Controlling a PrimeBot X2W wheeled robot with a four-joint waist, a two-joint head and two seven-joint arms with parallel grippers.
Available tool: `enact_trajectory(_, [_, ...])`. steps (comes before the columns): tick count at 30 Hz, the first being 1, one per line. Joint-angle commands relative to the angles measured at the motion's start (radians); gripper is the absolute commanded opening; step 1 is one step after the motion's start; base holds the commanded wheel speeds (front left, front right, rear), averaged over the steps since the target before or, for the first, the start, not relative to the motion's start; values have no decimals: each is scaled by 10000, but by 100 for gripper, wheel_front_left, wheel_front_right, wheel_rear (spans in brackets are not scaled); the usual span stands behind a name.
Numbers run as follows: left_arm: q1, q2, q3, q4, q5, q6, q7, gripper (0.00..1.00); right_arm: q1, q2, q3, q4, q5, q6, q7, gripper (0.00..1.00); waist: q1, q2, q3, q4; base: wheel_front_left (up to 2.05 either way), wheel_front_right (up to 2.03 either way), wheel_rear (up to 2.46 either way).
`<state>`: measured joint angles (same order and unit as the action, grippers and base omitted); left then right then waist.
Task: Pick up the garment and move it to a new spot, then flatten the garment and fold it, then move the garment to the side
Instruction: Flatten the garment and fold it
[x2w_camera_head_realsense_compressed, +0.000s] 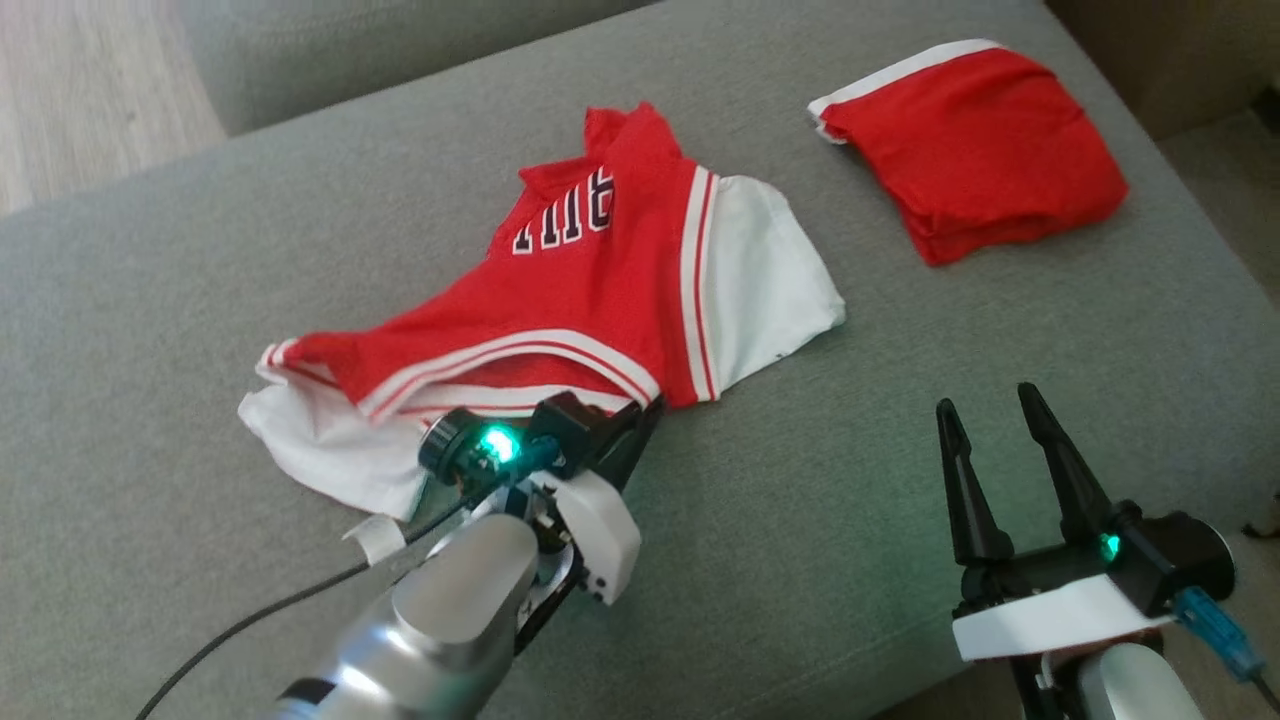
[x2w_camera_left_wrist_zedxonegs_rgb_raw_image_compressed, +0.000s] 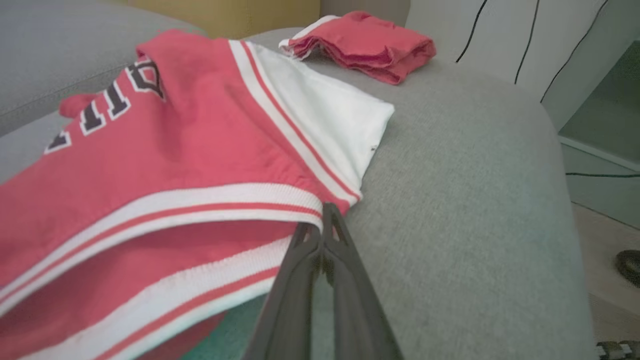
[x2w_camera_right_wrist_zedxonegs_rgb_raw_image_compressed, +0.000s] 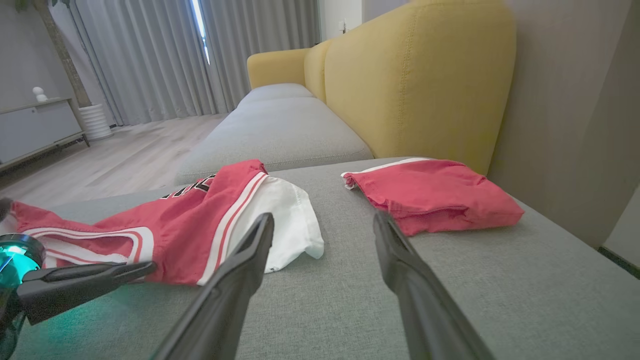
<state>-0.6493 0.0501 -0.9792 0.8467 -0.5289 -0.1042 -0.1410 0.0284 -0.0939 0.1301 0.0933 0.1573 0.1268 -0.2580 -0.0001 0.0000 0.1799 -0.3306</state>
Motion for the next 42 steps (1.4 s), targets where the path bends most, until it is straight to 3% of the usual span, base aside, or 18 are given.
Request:
enact_trajectory(1, [-618, 1, 69, -406, -300, -64, -153, 0, -247, -55, 210, -246, 40, 39, -38, 100, 1, 0, -232, -127, 0, 0, 0])
enact_trajectory(9, [-2171, 1, -337, -1566, -1387, -215, -331, 0, 3, 4, 225, -197, -19, 39, -38, 100, 1, 0, -932, -317, 0, 0, 0])
enact_trajectory(14, [-4409, 67, 80, -1614, -1680, -253, -526, 0, 270, 55, 272, -146, -76, 39, -38, 100, 1, 0, -1457, -392, 0, 0, 0])
enact_trajectory(19, [-6430, 621, 929, -1513, -2205, -261, -854, 0, 556, 46, 161, -177, -100, 39, -38, 100, 1, 0, -1772, -243, 0, 0, 0])
enact_trajectory(23, [-6879, 1314, 1293, -1598, -2775, -262, -989, 0, 677, 15, -45, -288, -119, 39, -38, 100, 1, 0, -1900, 98, 0, 0, 0])
enact_trajectory(29, [-4518, 2632, 1466, -2435, -3851, -220, -1065, 0, 950, 21, -412, -456, -187, 39, -38, 100, 1, 0, -1972, 1008, 0, 0, 0])
enact_trajectory(34, [-646, 3634, 2228, -3514, -5073, 674, -1169, 0, 1139, 61, -628, -558, -245, 39, -38, 100, 1, 0, -1914, 1707, 0, 0, 0])
enact_trajectory(38, [2438, 3831, 3245, -4632, -5584, 1337, -1200, 0, 1181, 84, -652, -594, -259, 39, -38, 100, 1, 0, -1775, 2152, 0, 0, 0])
enact_trajectory(42, [4722, 3542, 4114, -5550, -5376, 1590, -1204, 0, 1210, 75, -703, -578, -270, 39, -38, 100, 1, 0, -1699, 2554, 0, 0, 0])
